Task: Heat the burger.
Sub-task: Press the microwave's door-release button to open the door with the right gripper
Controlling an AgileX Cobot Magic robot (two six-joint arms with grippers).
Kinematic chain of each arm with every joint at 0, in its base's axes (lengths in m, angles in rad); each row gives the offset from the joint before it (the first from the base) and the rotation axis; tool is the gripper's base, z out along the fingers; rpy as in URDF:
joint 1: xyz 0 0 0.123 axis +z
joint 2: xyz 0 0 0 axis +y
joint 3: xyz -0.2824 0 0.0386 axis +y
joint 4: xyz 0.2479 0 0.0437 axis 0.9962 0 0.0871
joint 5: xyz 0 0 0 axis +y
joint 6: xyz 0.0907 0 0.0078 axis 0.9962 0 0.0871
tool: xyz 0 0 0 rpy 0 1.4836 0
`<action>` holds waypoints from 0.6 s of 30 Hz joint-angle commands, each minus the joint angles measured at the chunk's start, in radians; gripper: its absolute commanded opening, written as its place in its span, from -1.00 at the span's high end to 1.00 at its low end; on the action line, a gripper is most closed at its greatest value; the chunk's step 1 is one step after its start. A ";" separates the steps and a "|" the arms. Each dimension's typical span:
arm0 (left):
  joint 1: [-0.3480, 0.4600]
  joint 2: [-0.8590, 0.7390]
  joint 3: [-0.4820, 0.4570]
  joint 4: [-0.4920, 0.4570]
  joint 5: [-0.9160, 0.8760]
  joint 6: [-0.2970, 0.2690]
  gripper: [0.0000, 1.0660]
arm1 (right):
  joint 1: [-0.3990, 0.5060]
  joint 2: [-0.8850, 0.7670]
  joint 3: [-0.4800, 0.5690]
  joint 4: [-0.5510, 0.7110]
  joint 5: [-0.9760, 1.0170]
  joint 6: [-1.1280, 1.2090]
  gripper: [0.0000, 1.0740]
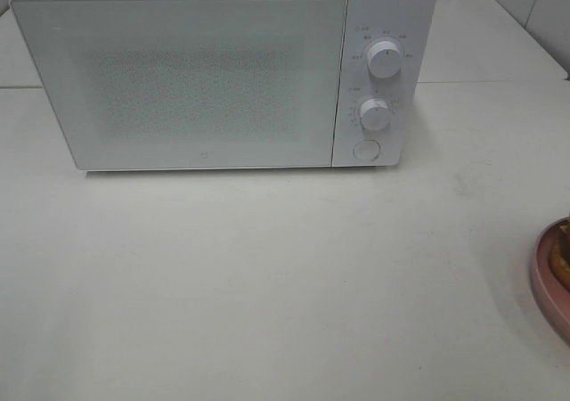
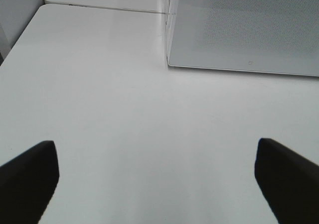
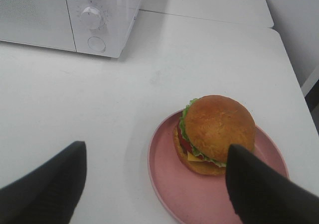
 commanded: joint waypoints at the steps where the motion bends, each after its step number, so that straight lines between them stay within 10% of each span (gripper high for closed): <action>1: -0.006 -0.014 0.003 -0.008 0.003 -0.006 -0.87 | -0.002 -0.026 0.001 -0.005 0.001 0.003 -0.40; 18: -0.006 -0.014 0.003 -0.008 0.003 -0.006 -0.87 | -0.002 -0.013 -0.018 -0.004 -0.015 0.067 -0.40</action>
